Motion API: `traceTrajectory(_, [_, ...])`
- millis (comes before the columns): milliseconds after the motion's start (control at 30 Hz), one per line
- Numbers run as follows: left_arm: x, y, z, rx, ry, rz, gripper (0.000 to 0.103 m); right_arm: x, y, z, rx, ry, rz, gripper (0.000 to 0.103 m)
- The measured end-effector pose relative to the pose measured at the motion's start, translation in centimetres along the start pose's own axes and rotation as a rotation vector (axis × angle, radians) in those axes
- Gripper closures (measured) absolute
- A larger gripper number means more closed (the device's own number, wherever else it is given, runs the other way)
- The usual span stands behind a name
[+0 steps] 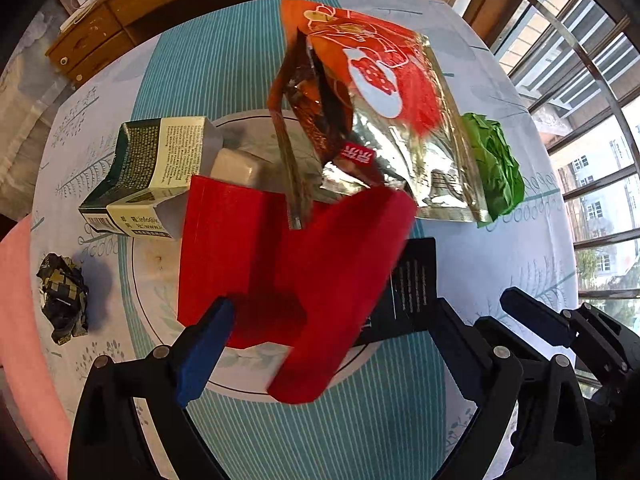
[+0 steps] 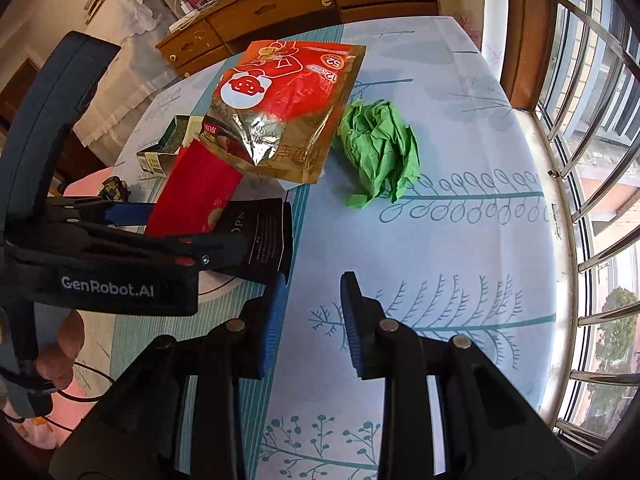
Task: Collect trash
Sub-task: 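Grasp the red paper with the left tool while the right tool grasps the black card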
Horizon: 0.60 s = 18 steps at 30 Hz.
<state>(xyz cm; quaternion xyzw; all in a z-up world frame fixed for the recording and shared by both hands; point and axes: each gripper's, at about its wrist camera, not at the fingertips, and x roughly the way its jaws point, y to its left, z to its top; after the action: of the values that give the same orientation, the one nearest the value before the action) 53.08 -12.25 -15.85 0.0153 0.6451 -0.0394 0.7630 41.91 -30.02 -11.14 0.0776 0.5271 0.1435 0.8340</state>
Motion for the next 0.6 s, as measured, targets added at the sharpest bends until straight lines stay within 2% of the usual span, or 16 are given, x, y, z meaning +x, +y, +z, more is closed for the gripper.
traceTrajectory(167, [0.7,0.8,0.5,-0.057,-0.002,0.002,0.008,0.8,0.0,0.7,-0.014,0.0,0.02,0.077])
traceTrajectory(233, [0.9,1.4,0.5,-0.087,0.0,0.003,0.018,1.0,0.1,0.9,-0.019,0.001,0.033,0.077])
traceTrajectory(300, [1.1,2.1,0.3,-0.118,0.005,0.006,0.035,1.5,0.3,1.2,-0.023,0.008,0.052,0.077])
traceTrajectory(433, [1.0,3.8,-0.1,-0.179,-0.006,-0.037,0.057,1.9,1.1,1.8,-0.019,0.026,0.091,0.077])
traceTrajectory(500, [0.8,4.0,-0.5,-0.188,-0.02,-0.071,0.074,2.2,1.2,2.1,0.002,0.04,0.115,0.077])
traceTrajectory(600, [0.3,4.1,-1.3,-0.189,-0.035,-0.069,0.085,2.9,1.3,2.8,0.02,0.058,0.127,0.073])
